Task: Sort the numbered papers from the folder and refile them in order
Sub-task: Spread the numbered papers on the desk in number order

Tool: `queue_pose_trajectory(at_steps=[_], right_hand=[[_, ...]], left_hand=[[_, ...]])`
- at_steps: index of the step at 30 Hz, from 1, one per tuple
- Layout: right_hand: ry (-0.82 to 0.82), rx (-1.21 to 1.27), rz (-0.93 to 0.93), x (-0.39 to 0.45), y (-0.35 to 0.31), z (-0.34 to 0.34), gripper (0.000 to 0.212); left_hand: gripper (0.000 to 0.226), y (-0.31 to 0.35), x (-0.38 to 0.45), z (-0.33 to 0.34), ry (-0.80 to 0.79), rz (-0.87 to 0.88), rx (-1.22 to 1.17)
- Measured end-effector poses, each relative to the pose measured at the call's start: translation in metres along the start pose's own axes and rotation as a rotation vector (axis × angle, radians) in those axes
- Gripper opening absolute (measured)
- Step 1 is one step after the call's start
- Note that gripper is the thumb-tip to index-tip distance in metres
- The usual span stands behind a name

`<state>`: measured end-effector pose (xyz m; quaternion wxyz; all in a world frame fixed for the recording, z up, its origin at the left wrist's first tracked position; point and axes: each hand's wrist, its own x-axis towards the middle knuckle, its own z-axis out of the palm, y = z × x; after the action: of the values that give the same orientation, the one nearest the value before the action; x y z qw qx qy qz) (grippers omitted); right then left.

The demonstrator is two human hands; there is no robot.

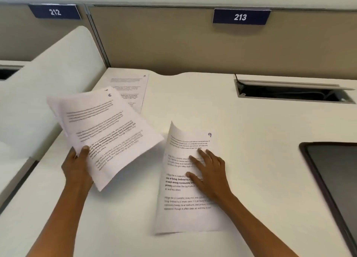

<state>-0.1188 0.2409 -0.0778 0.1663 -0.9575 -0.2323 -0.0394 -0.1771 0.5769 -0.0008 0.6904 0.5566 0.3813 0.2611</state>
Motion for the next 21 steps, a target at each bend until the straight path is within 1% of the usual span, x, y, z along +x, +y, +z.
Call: queue_pose_trajectory(at_steps=[2, 4, 8, 10, 11, 12, 13, 14, 15, 16, 17, 18, 19, 20, 21], right_hand=[[0.042, -0.02, -0.024, -0.009, -0.007, 0.005, 0.057], [0.059, -0.032, -0.041, -0.013, -0.01, 0.012, 0.054], [0.061, -0.002, -0.026, -0.009, -0.017, 0.011, 0.056], [0.061, 0.043, -0.056, -0.006, -0.018, 0.01, 0.051], [0.086, 0.103, -0.046, -0.006, -0.017, 0.008, 0.049], [0.102, 0.256, 0.006, -0.004, -0.015, 0.006, 0.049], [0.126, 0.431, 0.098, -0.001, -0.013, -0.001, 0.048], [0.117, 0.643, 0.223, 0.002, -0.011, -0.01, 0.041], [0.15, 0.805, 0.366, 0.005, -0.011, -0.023, 0.029], [0.252, 0.9, 0.457, 0.009, -0.008, -0.034, 0.019], [0.327, 0.989, 0.514, 0.012, -0.005, -0.044, 0.018], [0.348, 1.126, 0.574, 0.015, -0.002, -0.054, 0.023], [0.303, 1.287, 0.615, 0.019, -0.001, -0.064, 0.025], [0.242, 1.347, 0.633, 0.021, 0.001, -0.066, 0.021], [0.176, 1.325, 0.623, 0.022, 0.003, -0.07, 0.013]], left_hand=[[0.03, 0.003, 0.003, 0.002, 0.046, -0.012, -0.062], [0.031, 0.005, 0.003, 0.009, 0.027, -0.022, -0.098], [0.029, 0.001, -0.009, 0.032, -0.236, -0.093, -0.073], [0.031, -0.004, -0.023, 0.044, -0.327, -0.135, -0.059], [0.031, -0.008, -0.03, 0.048, -0.364, -0.146, -0.044], [0.03, -0.012, -0.038, 0.052, -0.397, -0.155, -0.029], [0.027, -0.015, -0.046, 0.054, -0.426, -0.159, -0.016], [0.025, -0.018, -0.053, 0.054, -0.45, -0.161, -0.009], [0.024, -0.021, -0.058, 0.054, -0.466, -0.161, -0.001], [0.024, -0.025, -0.063, 0.054, -0.474, -0.167, 0.003], [0.024, -0.027, -0.066, 0.054, -0.484, -0.172, 0.006], [0.026, -0.03, -0.07, 0.053, -0.491, -0.178, 0.002], [0.028, -0.032, -0.074, 0.054, -0.494, -0.182, 0.0], [0.032, -0.034, -0.078, 0.054, -0.494, -0.19, -0.005], [0.036, -0.036, -0.08, 0.054, -0.494, -0.195, -0.008]])
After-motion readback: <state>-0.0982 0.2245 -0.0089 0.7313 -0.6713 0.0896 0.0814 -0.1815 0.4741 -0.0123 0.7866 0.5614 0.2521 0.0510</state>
